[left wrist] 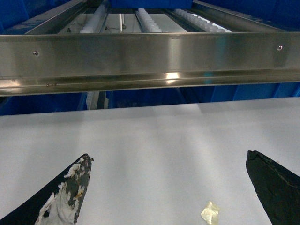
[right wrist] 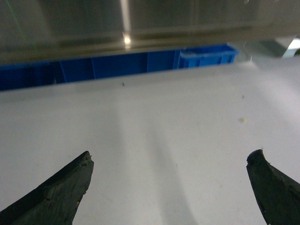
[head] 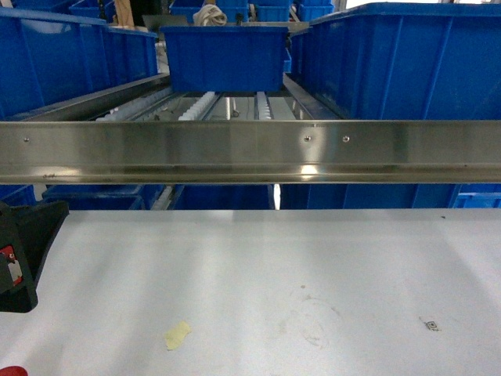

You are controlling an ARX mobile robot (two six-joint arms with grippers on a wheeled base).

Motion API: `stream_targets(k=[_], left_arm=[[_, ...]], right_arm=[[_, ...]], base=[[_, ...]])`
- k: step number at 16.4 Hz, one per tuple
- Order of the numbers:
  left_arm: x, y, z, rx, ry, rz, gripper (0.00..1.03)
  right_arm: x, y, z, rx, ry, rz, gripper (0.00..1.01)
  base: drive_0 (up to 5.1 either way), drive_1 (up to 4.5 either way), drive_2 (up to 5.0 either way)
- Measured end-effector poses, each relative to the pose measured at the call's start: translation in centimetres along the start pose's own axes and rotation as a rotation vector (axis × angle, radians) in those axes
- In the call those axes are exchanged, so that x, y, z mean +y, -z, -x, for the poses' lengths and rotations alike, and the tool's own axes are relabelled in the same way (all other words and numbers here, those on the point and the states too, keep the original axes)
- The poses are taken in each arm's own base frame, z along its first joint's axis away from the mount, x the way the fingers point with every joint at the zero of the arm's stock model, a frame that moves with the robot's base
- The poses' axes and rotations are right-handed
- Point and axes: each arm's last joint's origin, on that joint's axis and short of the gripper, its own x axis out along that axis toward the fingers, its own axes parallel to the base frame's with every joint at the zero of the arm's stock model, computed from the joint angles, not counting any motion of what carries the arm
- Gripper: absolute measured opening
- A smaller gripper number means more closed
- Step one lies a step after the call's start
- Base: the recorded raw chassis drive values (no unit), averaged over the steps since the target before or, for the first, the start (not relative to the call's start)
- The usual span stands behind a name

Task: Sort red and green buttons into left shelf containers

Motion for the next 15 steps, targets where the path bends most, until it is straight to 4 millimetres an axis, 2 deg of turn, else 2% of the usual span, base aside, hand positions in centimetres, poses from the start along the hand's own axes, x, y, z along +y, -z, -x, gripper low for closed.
stream_targets(k=[2,6,10,12,15], left_arm=[[0.0,0.0,0.0,0.0,0.0,0.0,0.98],[0.0,0.0,0.0,0.0,-0.002,0.0,0.98],[0.0,0.0,0.0,0.0,-0.002,0.0,0.98],[0.0,0.0,0.0,0.0,-0.003,0.0,0.98],[0.0,0.0,0.0,0.0,-0.003,0.0,0.98]], right_arm=[[-0.6,1.7,-1.6,0.128,0.01,-0.023,0.98],[-1.2,3.2,-4.5,0.148,0.095,-0.024,0.98],[-1.5,4.9,-5.6,0.211,0.135,-0.019,0.98],[-1.8,5.7,-6.9,0.227,0.169,-0.018,0.98],[-2.3,6.3,-7.2,0.238,0.195,-0.021,0.98]], base=[[0.0,0.0,0.0],[0.0,0.0,0.0],[0.0,0.0,0.0],[0.0,0.0,0.0],[0.0,0.0,0.0]])
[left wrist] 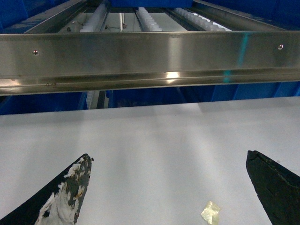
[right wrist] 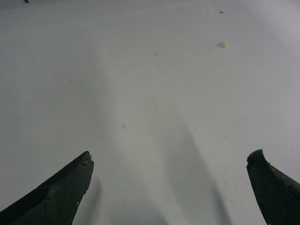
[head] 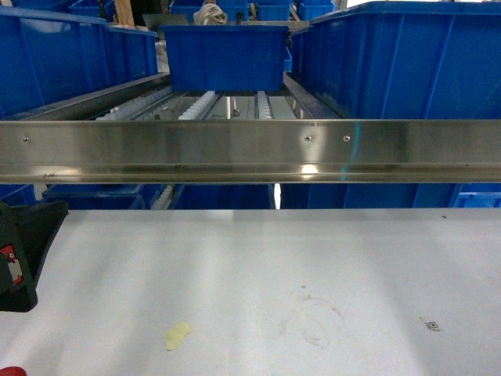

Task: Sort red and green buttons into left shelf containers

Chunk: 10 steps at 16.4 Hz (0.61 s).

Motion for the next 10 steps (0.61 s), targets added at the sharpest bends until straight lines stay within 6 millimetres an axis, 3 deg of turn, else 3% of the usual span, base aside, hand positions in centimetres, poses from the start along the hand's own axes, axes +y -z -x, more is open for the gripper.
stream_targets(k=[10], left_arm=[[0.0,0.0,0.0,0.0,0.0,0.0,0.98]], right_arm=[[-0.5,1.1,0.5,-0.013,-0.012,-0.009,0.98]], base=[[0.0,0.0,0.0]])
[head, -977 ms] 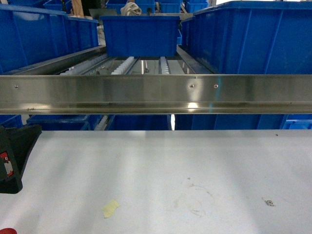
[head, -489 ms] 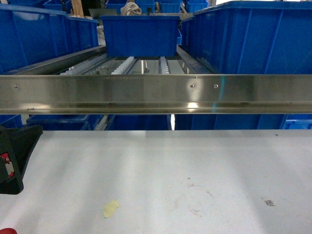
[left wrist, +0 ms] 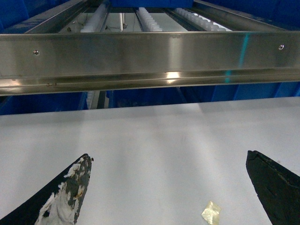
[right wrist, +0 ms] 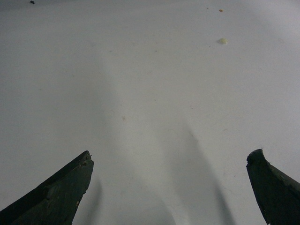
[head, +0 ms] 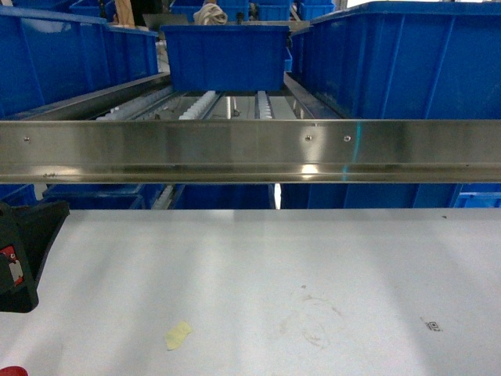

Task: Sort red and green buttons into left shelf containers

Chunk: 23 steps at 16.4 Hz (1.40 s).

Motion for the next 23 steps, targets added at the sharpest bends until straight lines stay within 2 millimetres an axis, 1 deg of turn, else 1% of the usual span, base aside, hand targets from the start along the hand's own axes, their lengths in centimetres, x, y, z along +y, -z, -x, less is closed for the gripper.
stream_targets(k=[4,6,8,10,14,15,16,18,21,22,23], left_arm=[[0.0,0.0,0.0,0.0,0.0,0.0,0.98],[0.0,0.0,0.0,0.0,0.0,0.0,0.98],[0.0,0.0,0.0,0.0,0.0,0.0,0.98],[0.0,0.0,0.0,0.0,0.0,0.0,0.98],[0.0,0.0,0.0,0.0,0.0,0.0,0.98],[0.0,0.0,0.0,0.0,0.0,0.0,0.98],[0.0,0.0,0.0,0.0,0.0,0.0,0.98],[0.0,0.0,0.0,0.0,0.0,0.0,0.98],[0.0,0.0,0.0,0.0,0.0,0.0,0.98],[0.0,0.0,0.0,0.0,0.0,0.0,0.98],[0.0,0.0,0.0,0.0,0.0,0.0,0.98]], right_arm=[[-0.2,0.4,0.5,0.009,0.001,0.005,0.98],[-0.6,2.2,0.8,0.089,0.017,0.013,0.98],[-0.7,2.2,0.8,0.073,0.018,0.014,0.98],[-0.7,2.5,0.7,0.09,0.017,0.021,0.98],[-0.7,2.5,0.7,0.086,0.017,0.037,0.98],[-0.7,2.5,0.7,0.086,0.017,0.04,0.9],[-0.7,2.5,0.7,0.086,0.016,0.043,0.77],[-0.7,2.5,0.7,0.086,0.016,0.044,0.57],[-0.7,2.4,0.7,0.082,0.016,0.046,0.31],[-0.7,2.4,0.7,0.082,0.016,0.046,0.29],[-0.7,2.4,0.8,0.085,0.004,0.047,0.28]], base=[[0.0,0.0,0.0],[0.0,0.0,0.0],[0.0,0.0,0.0],[0.0,0.0,0.0],[0.0,0.0,0.0],[0.0,0.0,0.0],[0.0,0.0,0.0],[0.0,0.0,0.0],[0.0,0.0,0.0],[0.0,0.0,0.0],[0.0,0.0,0.0]])
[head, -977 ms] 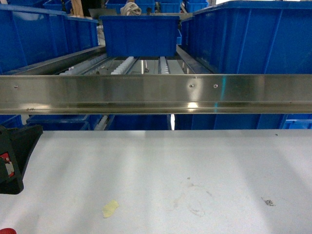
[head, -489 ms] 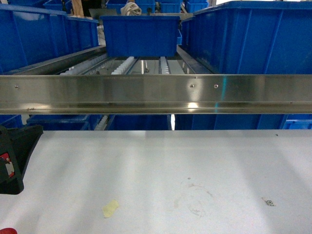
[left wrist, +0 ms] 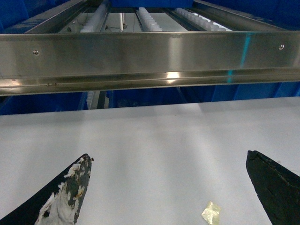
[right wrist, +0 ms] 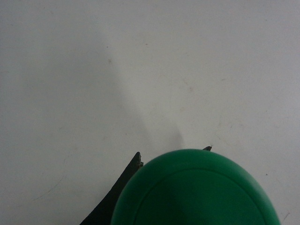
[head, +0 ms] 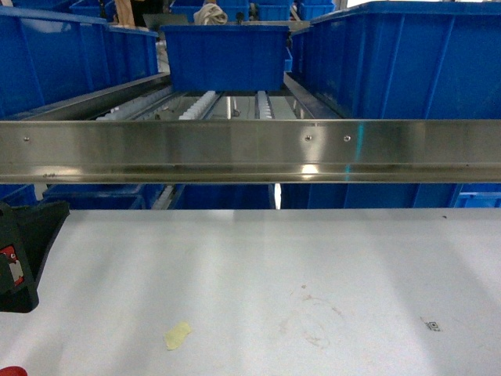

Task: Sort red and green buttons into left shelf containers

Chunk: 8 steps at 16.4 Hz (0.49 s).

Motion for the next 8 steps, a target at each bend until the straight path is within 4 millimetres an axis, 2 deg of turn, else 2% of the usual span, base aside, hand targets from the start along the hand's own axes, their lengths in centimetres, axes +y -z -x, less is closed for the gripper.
stream_targets(k=[3,6,8], left_arm=[[0.0,0.0,0.0,0.0,0.0,0.0,0.98],[0.0,0.0,0.0,0.0,0.0,0.0,0.98],[0.0,0.0,0.0,0.0,0.0,0.0,0.98]], right_arm=[[1.1,-1.2,2.8,-0.013,-0.112,0.008,0.28],[2.7,-5.1,7.0,-0.122,-0.276,0.015,0.28],[2.7,-7.3,10.0,-0.193,-0.338,0.003,0.28]], base=[[0.0,0.0,0.0],[0.0,0.0,0.0],[0.0,0.0,0.0]])
